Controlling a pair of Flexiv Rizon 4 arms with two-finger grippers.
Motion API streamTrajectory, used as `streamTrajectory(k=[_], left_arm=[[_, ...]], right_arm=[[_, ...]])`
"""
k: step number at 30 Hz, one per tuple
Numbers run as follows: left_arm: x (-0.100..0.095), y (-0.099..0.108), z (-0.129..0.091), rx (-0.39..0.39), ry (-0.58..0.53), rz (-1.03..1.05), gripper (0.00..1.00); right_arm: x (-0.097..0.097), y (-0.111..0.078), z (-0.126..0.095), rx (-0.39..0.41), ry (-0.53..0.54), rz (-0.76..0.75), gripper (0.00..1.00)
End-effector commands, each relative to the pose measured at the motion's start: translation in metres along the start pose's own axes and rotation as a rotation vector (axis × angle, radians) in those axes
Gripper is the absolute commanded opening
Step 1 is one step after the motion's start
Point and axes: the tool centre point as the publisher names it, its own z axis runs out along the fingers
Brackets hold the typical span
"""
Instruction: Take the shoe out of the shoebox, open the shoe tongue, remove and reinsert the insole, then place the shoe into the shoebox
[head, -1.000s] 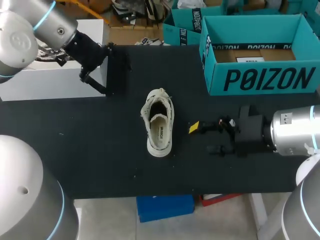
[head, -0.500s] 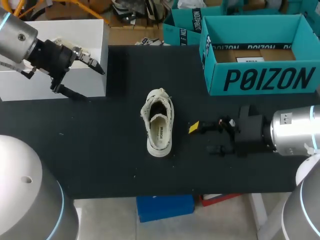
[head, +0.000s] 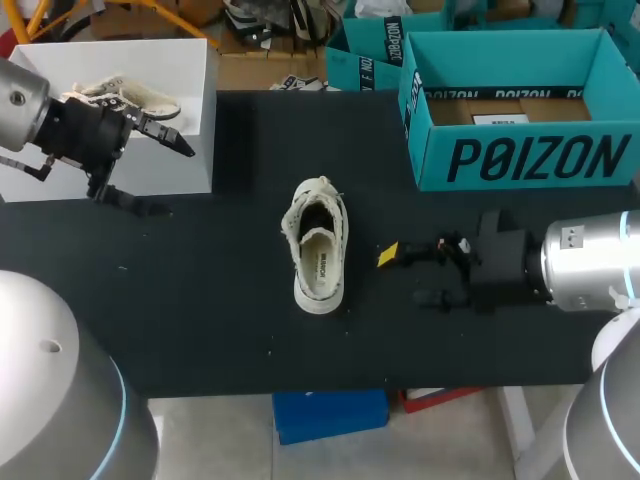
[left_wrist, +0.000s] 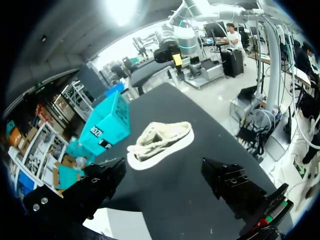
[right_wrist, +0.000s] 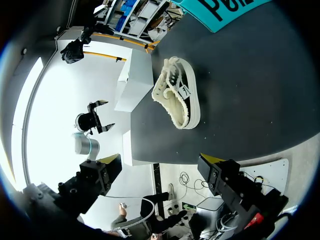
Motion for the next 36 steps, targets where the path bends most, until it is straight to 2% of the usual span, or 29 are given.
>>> streamTrajectory(k=[1,4,8,17,22,29,32,36], left_arm=[[0.003,-0.001,0.001,-0.004,-0.017,0.002,1.00],[0.003,-0.001,0.001,-0.004,-0.017,0.002,1.00],[0.003,-0.001,0.001,-0.004,-0.017,0.002,1.00],[0.003,-0.001,0.001,-0.004,-0.017,0.002,1.00],[0.003,-0.001,0.001,-0.004,-0.017,0.002,1.00],[0.003,-0.001,0.001,-0.004,-0.017,0.002,1.00],[0.003,-0.001,0.001,-0.004,-0.017,0.002,1.00],[0.003,-0.001,0.001,-0.004,-0.017,0.002,1.00]], right_arm=[[0.016,0.025,-0.027,0.034,-0.134,-0.005,1.00],[0.029,0.045,-0.036,0.099,-0.252,-0.042,1.00],[0.042,0.069,-0.036,0.156,-0.396,-0.084,1.00],[0.047,0.114,0.001,0.262,-0.722,-0.143,1.00],[0.044,0.139,0.023,0.314,-0.813,-0.164,1.00],[0.043,0.163,0.049,0.362,-0.914,-0.206,1.00],[0.039,0.171,0.060,0.366,-0.955,-0.224,1.00],[0.032,0.177,0.075,0.321,-1.007,-0.259,1.00]])
